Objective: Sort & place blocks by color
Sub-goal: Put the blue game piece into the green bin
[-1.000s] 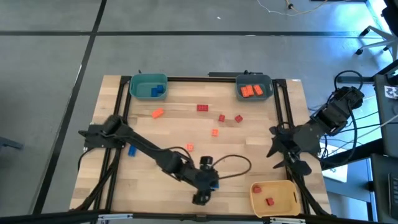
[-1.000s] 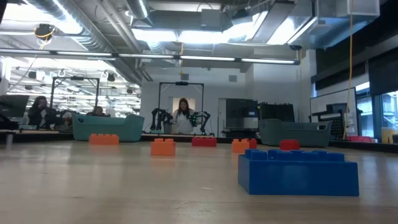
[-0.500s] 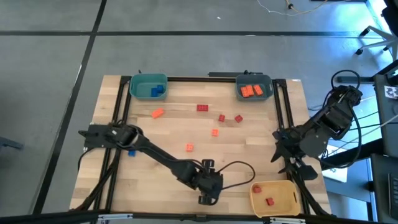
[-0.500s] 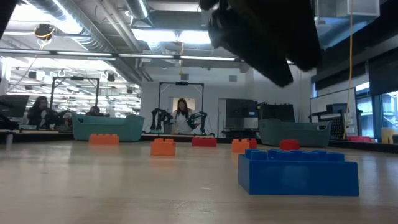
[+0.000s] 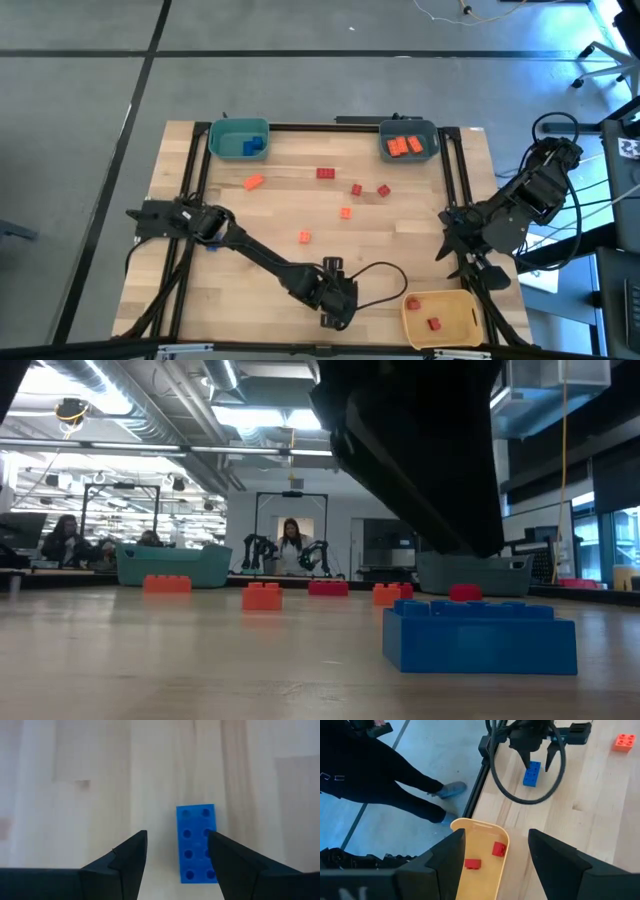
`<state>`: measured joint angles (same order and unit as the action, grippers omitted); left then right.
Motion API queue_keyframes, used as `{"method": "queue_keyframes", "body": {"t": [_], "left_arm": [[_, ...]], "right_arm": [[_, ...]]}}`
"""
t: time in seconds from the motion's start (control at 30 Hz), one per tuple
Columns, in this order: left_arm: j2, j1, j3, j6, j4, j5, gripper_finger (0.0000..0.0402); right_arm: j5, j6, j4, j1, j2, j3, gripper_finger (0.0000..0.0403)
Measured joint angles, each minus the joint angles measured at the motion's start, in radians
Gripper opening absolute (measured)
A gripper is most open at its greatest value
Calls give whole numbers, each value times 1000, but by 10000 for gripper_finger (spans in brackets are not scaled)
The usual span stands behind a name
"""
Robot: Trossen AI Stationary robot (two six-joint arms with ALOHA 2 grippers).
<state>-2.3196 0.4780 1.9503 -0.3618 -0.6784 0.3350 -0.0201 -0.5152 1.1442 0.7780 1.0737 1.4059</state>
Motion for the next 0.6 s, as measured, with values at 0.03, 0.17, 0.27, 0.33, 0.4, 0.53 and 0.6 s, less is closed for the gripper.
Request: {"method": "queue_keyframes", "body": {"t": [0.03, 0.17, 0.27, 0.33, 0.4, 0.53, 0.6], "left_arm": [[0, -4, 0, -7, 1, -31, 200], [0, -10, 0, -26, -1, -107, 199], [0, -8, 0, -24, -1, -86, 199], [0, -11, 0, -24, -1, -94, 199], [0, -14, 0, -24, -1, -110, 199], [-13, -14, 1, -25, 19, -115, 199], [-23, -13, -2, -26, 18, -125, 199]], "right_arm": [[0, 0, 0, 0, 0, 0, 218], [1, 0, 0, 0, 0, 0, 218], [2, -2, 0, 0, 0, 0, 218], [2, -2, 0, 0, 0, 0, 218], [2, -1, 0, 0, 0, 0, 218], [2, -1, 0, 0, 0, 0, 218], [2, -1, 1, 0, 0, 0, 218]]}}
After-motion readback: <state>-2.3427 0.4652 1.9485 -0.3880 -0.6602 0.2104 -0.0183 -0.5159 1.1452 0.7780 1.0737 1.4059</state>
